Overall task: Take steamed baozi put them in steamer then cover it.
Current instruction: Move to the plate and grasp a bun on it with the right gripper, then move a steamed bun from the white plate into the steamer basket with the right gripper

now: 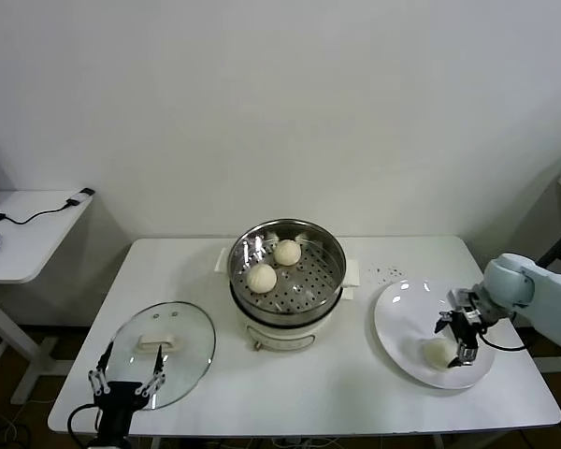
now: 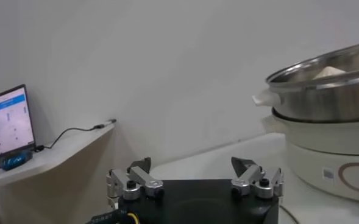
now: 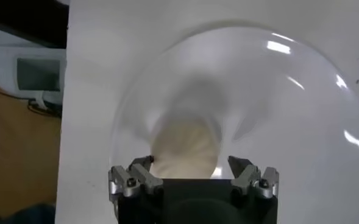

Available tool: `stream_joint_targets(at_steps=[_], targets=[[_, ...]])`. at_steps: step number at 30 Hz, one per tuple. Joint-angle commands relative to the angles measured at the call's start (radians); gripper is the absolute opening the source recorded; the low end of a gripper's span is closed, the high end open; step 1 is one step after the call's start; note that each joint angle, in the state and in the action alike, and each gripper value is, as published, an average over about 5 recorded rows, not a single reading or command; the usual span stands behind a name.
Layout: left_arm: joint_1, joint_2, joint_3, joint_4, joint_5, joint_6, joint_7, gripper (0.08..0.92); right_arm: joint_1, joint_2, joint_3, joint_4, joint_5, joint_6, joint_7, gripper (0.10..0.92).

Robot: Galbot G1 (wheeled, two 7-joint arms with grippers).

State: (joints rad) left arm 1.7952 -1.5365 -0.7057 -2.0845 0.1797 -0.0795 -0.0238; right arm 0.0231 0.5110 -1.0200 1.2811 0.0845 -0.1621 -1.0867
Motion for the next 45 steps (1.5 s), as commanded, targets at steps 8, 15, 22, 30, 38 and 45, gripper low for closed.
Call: stream_joint_targets(at_steps=[8,15,22,30,38,45], targets=[[-0.003,0.000,-0.001,0.004,0.004,0.002,-0.001,0.823,-0.048,0.025,0.032,-0.024,-0.021,0.006,-0.007,0.784],[-0.002,0.001,-0.001,0.002,0.006,0.001,-0.001,0.823,-0.005,0.028,0.010,-0.031,-0.011,0.026,-0.017,0.719],[0.005,0.003,0.000,0.001,0.006,-0.001,-0.001,0.823,0.219,0.083,-0.098,-0.071,-0.002,0.205,-0.064,0.694],[0.006,0.008,0.002,-0.006,0.009,0.003,0.002,0.823,0.667,0.331,-0.321,-0.128,-0.108,0.574,-0.156,0.679],[0.009,0.006,0.008,-0.006,0.015,0.005,0.001,0.823,0.822,0.596,-0.354,-0.148,-0.149,0.788,-0.151,0.682],[0.010,0.004,0.010,-0.003,0.016,0.003,0.000,0.823,0.765,0.777,-0.308,-0.138,-0.183,0.832,-0.149,0.687]])
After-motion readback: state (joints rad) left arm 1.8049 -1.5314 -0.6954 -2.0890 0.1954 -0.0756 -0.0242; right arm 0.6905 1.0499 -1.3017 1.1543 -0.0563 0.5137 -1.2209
